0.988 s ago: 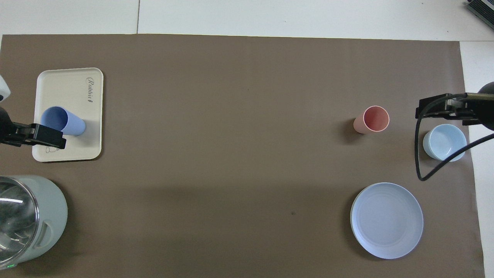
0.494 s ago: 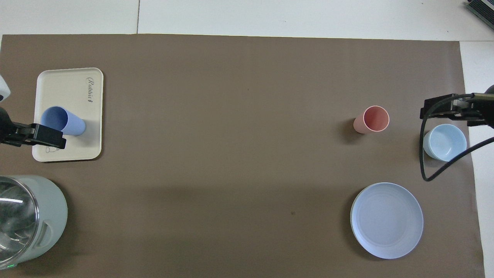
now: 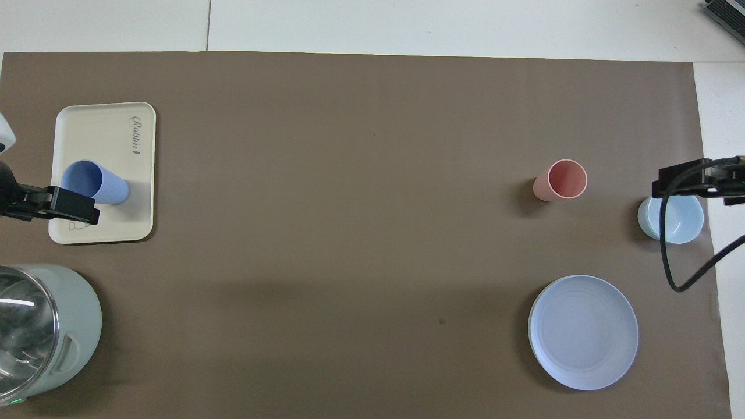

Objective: Place cup on tray

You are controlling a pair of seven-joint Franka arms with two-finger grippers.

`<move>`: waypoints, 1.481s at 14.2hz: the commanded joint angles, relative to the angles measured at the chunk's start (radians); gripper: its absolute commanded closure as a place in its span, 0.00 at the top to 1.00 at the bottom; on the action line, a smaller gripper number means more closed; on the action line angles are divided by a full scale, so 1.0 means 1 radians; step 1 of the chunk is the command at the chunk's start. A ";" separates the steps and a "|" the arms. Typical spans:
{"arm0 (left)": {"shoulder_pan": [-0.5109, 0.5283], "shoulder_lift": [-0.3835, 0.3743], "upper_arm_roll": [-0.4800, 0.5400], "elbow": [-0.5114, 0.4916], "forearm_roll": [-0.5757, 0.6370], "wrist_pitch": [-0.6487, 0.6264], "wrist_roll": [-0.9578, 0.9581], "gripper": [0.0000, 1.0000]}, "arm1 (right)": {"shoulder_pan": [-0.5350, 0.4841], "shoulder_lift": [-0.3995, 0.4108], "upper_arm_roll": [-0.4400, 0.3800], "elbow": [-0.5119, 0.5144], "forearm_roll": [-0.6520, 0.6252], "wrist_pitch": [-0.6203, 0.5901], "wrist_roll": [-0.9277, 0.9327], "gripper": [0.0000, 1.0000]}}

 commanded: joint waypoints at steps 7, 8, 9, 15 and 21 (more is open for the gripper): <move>0.005 -0.017 -0.004 -0.019 0.024 0.000 -0.002 1.00 | 0.070 0.036 -0.042 0.058 -0.010 -0.082 -0.009 1.00; 0.005 -0.017 -0.004 -0.019 0.024 0.000 -0.002 1.00 | 0.070 0.036 -0.042 0.061 -0.009 -0.079 -0.008 1.00; 0.005 -0.017 -0.004 -0.019 0.024 0.000 -0.002 1.00 | 0.064 0.035 -0.038 0.061 -0.007 -0.080 -0.005 1.00; 0.005 -0.017 -0.004 -0.019 0.024 0.000 -0.002 1.00 | 0.025 0.024 0.002 0.061 -0.009 -0.094 -0.002 1.00; 0.005 -0.018 -0.004 -0.019 0.024 0.000 -0.002 1.00 | -0.005 0.023 0.038 0.060 -0.023 -0.095 -0.002 1.00</move>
